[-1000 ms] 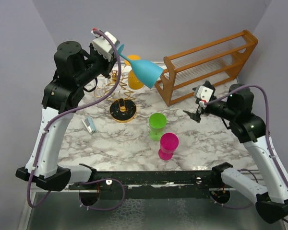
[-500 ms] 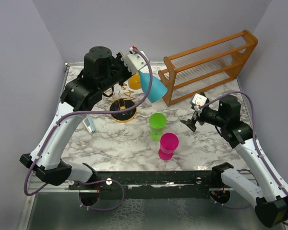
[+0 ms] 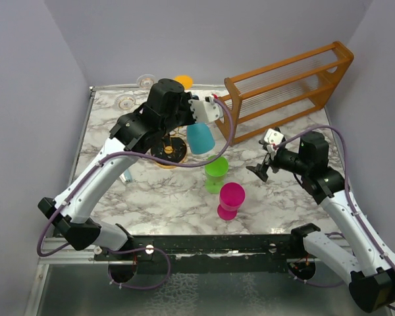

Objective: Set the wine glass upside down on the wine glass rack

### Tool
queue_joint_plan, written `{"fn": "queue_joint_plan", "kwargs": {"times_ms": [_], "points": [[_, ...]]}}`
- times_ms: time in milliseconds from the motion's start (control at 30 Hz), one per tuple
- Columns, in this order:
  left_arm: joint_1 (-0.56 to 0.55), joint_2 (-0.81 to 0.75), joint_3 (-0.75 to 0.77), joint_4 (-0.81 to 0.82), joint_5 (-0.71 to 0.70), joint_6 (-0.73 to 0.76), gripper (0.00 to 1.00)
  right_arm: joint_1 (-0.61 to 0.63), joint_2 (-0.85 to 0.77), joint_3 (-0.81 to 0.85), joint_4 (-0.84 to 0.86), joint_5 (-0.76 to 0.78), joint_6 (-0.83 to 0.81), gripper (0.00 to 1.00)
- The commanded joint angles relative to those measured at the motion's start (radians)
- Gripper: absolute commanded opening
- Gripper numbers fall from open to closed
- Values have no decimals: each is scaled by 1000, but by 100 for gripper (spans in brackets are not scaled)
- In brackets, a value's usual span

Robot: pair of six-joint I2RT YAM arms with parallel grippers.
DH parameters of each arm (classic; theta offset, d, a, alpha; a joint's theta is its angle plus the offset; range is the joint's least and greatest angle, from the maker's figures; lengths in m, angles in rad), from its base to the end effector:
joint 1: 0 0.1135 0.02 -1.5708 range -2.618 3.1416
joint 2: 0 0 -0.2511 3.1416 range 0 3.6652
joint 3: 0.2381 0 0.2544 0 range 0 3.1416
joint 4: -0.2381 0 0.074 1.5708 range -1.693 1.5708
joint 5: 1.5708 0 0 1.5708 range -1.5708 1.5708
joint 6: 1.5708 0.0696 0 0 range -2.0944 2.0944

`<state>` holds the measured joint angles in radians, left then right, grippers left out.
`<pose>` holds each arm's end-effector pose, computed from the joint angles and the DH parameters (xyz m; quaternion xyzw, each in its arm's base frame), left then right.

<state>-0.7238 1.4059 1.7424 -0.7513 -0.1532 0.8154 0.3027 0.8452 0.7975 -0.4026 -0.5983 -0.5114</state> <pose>0.2491 -0.2059 0.4419 0.5511 0.6288 0.0890 0.5412 0.1998 0.1035 0.2923 -0.4643 0.6814 0.1954 0.5310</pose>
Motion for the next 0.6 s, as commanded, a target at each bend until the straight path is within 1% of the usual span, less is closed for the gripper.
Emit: {"fn": "queue_joint_plan", "kwargs": {"times_ms": [0,567], "points": [[-20,-1,-43,3,-90,98,0,-10,-5,-7,32,-36,11,100],[-34,13,-111,54,-220,181,0,-19,5,-12,28,-54,5,99]]}}
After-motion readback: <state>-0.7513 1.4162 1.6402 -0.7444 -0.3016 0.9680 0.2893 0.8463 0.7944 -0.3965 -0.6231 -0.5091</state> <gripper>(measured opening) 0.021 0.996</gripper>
